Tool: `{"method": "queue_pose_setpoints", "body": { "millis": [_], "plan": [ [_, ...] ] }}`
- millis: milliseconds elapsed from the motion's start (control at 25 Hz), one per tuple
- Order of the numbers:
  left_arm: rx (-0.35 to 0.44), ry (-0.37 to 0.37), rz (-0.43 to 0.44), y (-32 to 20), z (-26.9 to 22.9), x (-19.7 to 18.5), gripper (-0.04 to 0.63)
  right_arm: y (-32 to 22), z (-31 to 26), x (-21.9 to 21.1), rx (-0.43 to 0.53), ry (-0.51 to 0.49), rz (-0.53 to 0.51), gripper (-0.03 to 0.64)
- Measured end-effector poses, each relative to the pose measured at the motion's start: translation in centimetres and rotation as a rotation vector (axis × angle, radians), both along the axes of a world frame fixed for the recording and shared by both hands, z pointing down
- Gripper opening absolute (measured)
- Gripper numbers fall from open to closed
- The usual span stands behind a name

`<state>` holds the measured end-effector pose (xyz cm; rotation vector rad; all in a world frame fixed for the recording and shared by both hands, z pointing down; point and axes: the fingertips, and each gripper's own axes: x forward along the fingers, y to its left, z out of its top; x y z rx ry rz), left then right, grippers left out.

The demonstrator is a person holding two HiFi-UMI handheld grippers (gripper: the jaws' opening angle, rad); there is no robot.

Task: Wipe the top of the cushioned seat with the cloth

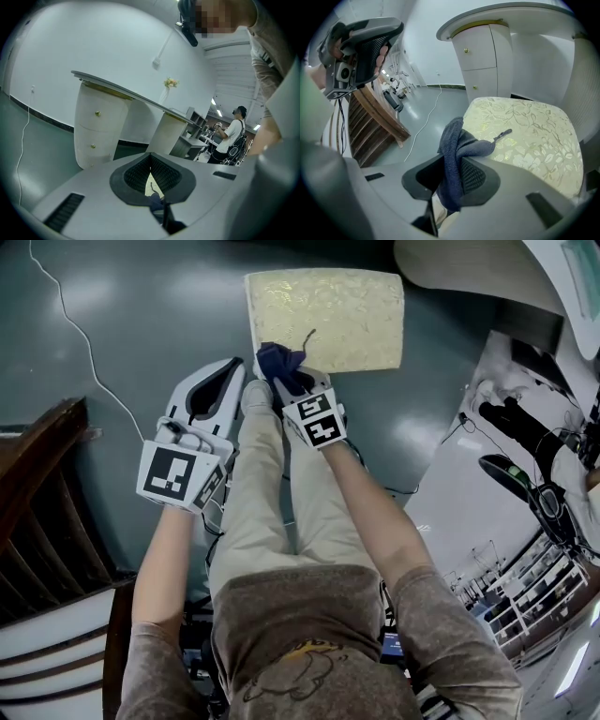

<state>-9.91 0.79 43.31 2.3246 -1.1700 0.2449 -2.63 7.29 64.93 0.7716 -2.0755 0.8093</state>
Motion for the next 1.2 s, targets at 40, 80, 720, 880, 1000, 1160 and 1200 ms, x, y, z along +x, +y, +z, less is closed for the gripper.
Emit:
{"method": "queue_pose_setpoints", "body": {
  "millis": [40,80,720,880,1000,1160,1200],
  "plan": [
    [-0.001,0.002,0.005,0.0,0.0,0.2,0.017,0.0,0.1,0.4,-0.001,0.003,0.004,0.1],
    [-0.002,0.004,0.01,0.0,0.1,0.4,0.017,-0.1,0.1,0.8,-0.002,0.006,0.009,0.1],
    [-0.011,0.001,0.04,-0.5,0.2,2.5,0.017,-1.4,0.6,8.4,0.017,0.061,0.051,0.103],
    [-0.008,-0.002,0.038,-0.7,0.0,2.6,0.017,-1.5,0.6,9.8,0.012,0.073,0.067,0.103],
    [-0.008,0.0,0.045,-0.8,-0.1,3.2,0.017,-1.7,0.7,11.0,0.011,0.083,0.087,0.103],
    [0.002,0.006,0.066,-0.7,-0.4,3.6,0.017,-2.0,0.8,12.2,0.01,0.092,0.124,0.103],
    [0.004,0.006,0.07,-0.8,-0.6,3.9,0.017,-2.1,0.7,12.8,0.01,0.095,0.131,0.103]
  ]
}}
